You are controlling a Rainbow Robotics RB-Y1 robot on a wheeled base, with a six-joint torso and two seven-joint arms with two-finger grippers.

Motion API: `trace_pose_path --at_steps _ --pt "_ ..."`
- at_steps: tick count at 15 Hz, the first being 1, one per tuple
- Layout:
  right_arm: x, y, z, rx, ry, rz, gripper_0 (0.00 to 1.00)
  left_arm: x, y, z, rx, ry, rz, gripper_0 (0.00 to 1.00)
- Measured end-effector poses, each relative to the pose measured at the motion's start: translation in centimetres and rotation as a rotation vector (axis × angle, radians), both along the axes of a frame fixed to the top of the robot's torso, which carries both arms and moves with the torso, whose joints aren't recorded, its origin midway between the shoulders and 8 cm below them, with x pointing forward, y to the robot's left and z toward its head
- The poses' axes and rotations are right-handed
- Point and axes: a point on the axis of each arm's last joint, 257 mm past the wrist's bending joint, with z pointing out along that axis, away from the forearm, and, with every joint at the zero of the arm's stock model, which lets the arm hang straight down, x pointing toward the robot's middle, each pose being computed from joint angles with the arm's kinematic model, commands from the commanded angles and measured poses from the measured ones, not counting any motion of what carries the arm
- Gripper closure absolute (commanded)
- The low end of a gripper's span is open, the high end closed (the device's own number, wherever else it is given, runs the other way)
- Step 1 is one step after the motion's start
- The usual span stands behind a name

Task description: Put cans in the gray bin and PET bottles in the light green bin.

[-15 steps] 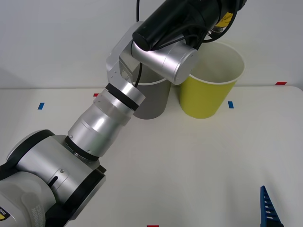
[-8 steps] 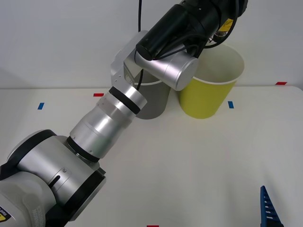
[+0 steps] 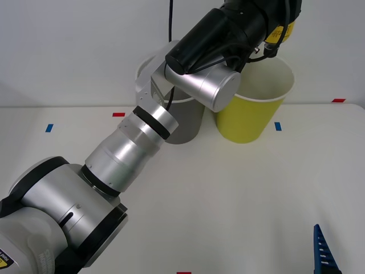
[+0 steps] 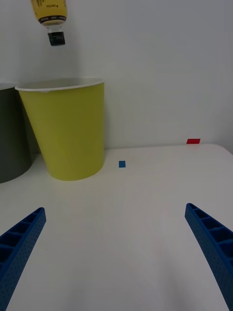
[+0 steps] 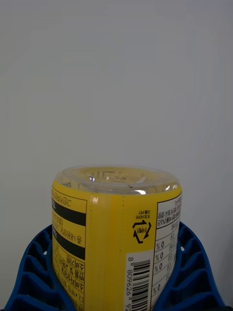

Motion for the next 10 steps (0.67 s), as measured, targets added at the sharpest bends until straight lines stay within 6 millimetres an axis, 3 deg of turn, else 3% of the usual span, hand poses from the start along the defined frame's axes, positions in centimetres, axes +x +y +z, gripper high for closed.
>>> trace_pose_path --at_steps 10 --pt "0.0 0.0 0.0 0.0 0.0 0.0 0.0 0.14 0.12 -0.42 -0.001 -0.056 0.017 1.0"
